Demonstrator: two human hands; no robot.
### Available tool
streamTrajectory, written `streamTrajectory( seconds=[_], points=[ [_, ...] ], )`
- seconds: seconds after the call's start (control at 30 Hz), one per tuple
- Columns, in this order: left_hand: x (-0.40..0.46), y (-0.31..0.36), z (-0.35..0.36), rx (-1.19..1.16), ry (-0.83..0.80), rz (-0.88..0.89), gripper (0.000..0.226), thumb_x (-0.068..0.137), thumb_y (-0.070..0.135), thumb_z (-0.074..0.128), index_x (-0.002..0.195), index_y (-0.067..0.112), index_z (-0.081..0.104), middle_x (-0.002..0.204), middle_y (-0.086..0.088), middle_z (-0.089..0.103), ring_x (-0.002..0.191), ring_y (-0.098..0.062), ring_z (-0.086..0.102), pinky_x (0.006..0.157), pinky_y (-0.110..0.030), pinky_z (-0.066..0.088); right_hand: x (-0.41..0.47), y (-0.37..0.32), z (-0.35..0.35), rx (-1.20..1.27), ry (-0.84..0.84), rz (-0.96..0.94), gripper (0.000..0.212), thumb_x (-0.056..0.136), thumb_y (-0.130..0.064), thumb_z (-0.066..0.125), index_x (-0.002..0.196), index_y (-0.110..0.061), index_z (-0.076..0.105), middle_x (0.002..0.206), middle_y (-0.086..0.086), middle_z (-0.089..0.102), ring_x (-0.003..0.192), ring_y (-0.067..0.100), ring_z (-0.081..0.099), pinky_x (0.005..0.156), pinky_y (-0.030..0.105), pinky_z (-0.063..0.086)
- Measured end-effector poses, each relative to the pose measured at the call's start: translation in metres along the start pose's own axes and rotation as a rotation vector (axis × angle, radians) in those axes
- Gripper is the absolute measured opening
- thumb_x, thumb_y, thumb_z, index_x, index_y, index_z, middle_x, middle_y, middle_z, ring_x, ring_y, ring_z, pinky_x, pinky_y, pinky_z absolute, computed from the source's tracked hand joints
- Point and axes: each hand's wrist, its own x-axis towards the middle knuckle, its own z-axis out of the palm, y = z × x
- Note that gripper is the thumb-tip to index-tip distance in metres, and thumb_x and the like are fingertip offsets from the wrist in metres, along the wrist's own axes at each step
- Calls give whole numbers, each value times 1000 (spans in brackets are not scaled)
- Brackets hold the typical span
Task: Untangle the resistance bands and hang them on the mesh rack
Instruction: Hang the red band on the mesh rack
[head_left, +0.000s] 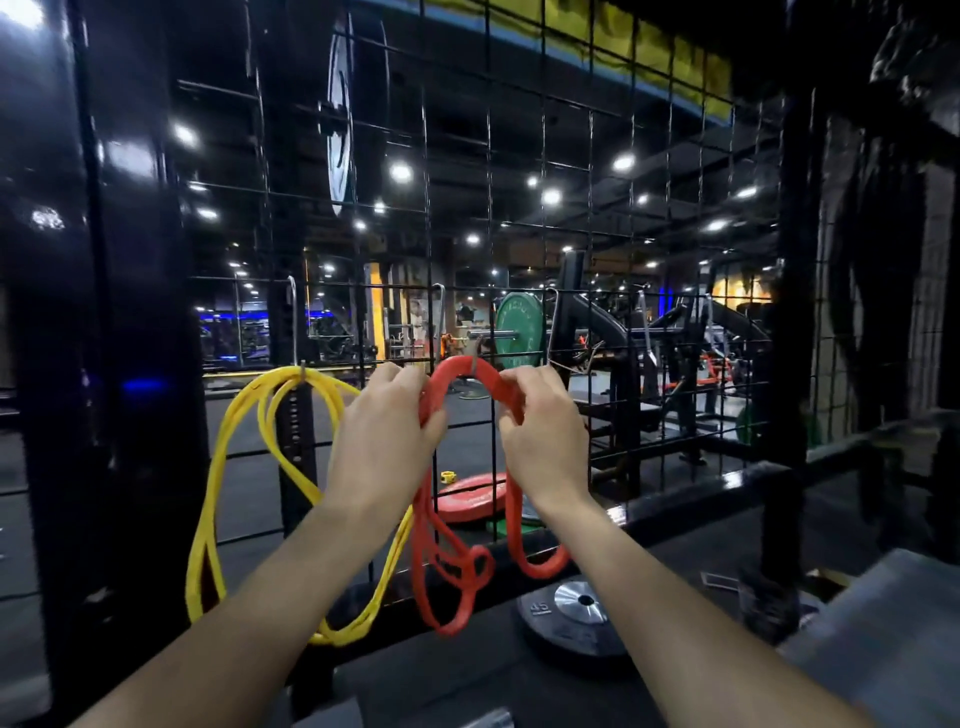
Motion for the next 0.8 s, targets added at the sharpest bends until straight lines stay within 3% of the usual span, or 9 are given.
streamTrajectory(
  seconds=[0.17,0.27,0.4,0.53,0.67,0.8],
  points=[
    [-6,-1,-1,-112,-4,-45,26,83,22,67,108,15,63,99,3,55,89,-16,59,83,-32,50,-6,-4,-3,130,-44,58,26,84,-9,60,108,-18,61,106,-4,58,93,12,58,85,32,49],
    [-11,-1,-2,-56,-57,-13,37,88,11,57,124,17,56,100,4,48,90,-17,56,74,-26,45,-4,-3,1,159,-136,117,40,82,-3,62,118,-20,60,107,-1,60,96,14,59,89,34,50],
    [-15,-2,0,-22,-78,14,49,88,-1,51,135,16,48,104,0,44,89,-18,51,75,-33,49,-3,-3,5,167,-130,187,47,83,1,61,123,-24,58,100,-1,56,89,14,59,82,38,55],
    [-15,-3,2,-74,-126,-27,53,89,3,51,138,21,44,101,1,44,91,-19,54,77,-31,47,-5,-5,7,143,-122,158,45,83,-2,61,121,-25,58,97,-5,54,90,16,60,80,39,55],
    [-19,-4,0,-69,-122,-16,57,90,7,53,142,21,34,117,0,44,102,-17,50,76,-23,41,-7,-3,5,110,-140,167,44,84,-7,62,124,-23,54,111,-2,59,100,16,60,90,40,51],
    [-25,-6,1,-59,-104,19,64,88,5,55,145,17,28,141,-2,33,130,-19,34,103,-27,37,-10,0,-3,86,-205,174,47,86,-10,61,131,-20,49,124,-1,56,113,18,55,99,37,45]
  ],
)
